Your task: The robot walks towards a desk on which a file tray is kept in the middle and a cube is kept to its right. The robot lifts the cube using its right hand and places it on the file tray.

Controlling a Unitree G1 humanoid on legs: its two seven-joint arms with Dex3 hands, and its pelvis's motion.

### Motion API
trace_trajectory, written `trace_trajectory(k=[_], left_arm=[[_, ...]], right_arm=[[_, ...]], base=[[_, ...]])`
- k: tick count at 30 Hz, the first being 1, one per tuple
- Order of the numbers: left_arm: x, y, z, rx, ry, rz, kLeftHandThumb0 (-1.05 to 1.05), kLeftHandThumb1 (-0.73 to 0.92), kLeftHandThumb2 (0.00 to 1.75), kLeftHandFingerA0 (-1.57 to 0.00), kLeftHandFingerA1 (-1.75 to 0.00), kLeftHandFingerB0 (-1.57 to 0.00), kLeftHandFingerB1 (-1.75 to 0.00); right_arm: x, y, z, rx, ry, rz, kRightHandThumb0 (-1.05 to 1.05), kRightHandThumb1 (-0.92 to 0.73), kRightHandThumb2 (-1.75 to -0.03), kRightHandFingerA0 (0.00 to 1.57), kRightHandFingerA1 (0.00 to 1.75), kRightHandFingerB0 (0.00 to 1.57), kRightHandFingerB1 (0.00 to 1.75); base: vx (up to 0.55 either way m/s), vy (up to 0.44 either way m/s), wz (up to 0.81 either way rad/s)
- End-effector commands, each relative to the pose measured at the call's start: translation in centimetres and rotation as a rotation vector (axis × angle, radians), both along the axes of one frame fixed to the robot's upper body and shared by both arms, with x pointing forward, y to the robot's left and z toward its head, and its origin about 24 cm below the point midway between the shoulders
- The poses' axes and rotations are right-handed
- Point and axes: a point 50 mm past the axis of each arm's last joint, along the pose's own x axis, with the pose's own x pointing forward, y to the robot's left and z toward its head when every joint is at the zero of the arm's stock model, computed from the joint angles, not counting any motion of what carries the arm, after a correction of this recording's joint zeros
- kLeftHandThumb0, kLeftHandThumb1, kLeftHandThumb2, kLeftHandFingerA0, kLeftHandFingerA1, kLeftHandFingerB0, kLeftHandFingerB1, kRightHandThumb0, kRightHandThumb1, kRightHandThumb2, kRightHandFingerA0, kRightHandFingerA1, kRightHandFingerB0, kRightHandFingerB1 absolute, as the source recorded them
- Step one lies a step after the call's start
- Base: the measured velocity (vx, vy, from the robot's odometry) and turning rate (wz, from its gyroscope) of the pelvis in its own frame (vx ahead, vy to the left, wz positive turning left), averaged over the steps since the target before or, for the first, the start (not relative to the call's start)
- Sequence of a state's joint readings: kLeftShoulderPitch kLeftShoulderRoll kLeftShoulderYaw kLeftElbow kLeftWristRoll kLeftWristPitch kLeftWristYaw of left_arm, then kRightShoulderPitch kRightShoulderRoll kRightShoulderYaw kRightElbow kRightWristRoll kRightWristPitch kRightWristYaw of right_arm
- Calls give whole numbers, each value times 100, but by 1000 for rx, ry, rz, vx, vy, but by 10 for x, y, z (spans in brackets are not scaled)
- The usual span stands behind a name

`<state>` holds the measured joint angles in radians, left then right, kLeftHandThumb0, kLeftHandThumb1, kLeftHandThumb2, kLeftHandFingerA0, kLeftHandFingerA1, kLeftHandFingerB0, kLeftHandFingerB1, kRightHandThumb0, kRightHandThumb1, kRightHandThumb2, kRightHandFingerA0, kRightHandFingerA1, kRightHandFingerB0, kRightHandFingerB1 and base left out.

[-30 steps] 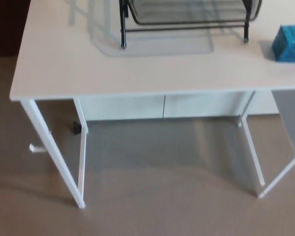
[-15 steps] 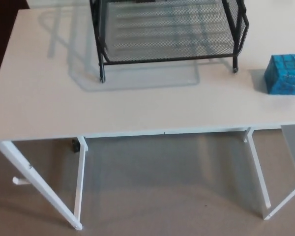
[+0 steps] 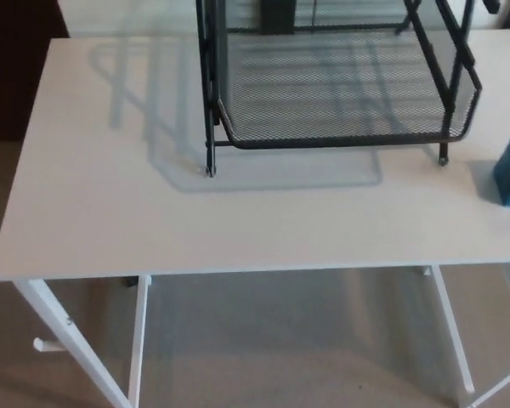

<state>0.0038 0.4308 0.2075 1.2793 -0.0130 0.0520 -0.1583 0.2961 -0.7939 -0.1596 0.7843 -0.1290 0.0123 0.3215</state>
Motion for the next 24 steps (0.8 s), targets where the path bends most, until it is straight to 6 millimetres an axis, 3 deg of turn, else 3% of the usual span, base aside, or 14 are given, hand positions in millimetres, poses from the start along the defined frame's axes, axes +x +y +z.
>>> trace_trajectory(k=[1, 2, 5, 7, 8, 9, 10, 11, 16, 18, 21, 22, 23, 24], left_arm=[[2, 5, 4, 23, -31, -16, -66, 45, 80, -14, -54, -13, -41], [2, 5, 5, 31, -22, -30, -70, 46, 83, -18, -56, -11, -41], [1, 7, 6, 21, -42, -5, -71, 45, 83, -19, -56, -12, -42], [1, 9, 7, 37, -23, -29, -70, 45, 83, -16, -55, -12, -41], [-1, 9, 7, 28, -24, 3, -64, 57, 57, -17, -52, -20, -30], [0, 11, 8, 31, -19, 1, -66, 57, 58, -15, -50, -19, -30], [0, 12, 8, 30, -26, 15, -65, 56, 57, -16, -50, -19, -30], [-1, 12, 9, 35, -25, 13, -68, 45, 81, -17, -55, -12, -40], [-4, 15, 11, 44, -38, 28, -70, 45, 82, -20, -58, -10, -41], [-5, 16, 11, 41, -41, 39, -69, 45, 82, -19, -58, -10, -42], [-8, 18, 12, 40, -44, 62, -68, 45, 81, -17, -56, -10, -41], [-11, 19, 12, 42, -48, 61, -68, 45, 81, -20, -57, -10, -41], [-13, 20, 13, 43, -49, 61, -68, 45, 81, -20, -57, -10, -41], [-15, 20, 12, 52, -40, 61, -68, 45, 82, -19, -57, -11, -41]], right_arm=[[5, 0, -1, 5, -8, -2, -67, -49, -80, 79, 63, 10, 40], [5, 1, -1, 11, -10, -5, -61, -61, -59, 75, 51, 16, 28], [10, 3, 1, 37, -21, -5, -58, -61, -58, 44, 41, 14, 26], [11, 4, -1, 32, -41, 10, -61, -62, -59, 52, 45, 15, 28], [11, 2, -2, 44, -67, -18, -60, -62, -59, 58, 46, 16, 27], [14, 1, -3, 112, -125, -101, -52, -58, -57, 49, 46, 15, 26], [15, 1, -3, 125, -146, -120, -39, -39, -90, 50, 65, 0, 44], [15, 1, -3, 156, -189, -152, -44, -56, -57, 37, 48, 16, 27], [16, 4, -1, 200, -357, -236, -41, -57, -57, 41, 47, 13, 30], [15, 4, -2, 189, -366, -225, -42, -57, -57, 49, 51, 14, 30], [15, 6, -3, 176, -341, -209, -45, -57, -58, 45, 49, 14, 30], [14, 7, -4, 192, -362, -229, -50, -44, -74, 42, 57, 11, 41], [13, 8, -6, 200, -370, -235, -50, -44, -74, 42, 57, 11, 41], [12, 9, -6, 202, -384, -238, -42, -56, -58, 46, 51, 15, 30]], base=[[0, 0, 0], [35, -106, 5], [34, -244, -8], [97, 35, 16], [-22, -120, -14], [-19, -98, 5], [0, 0, 0], [0, 0, 0], [6, 9, -1], [24, 78, -5], [50, 137, 8], [89, 198, -21], [93, 188, 16], [42, 80, 15]])
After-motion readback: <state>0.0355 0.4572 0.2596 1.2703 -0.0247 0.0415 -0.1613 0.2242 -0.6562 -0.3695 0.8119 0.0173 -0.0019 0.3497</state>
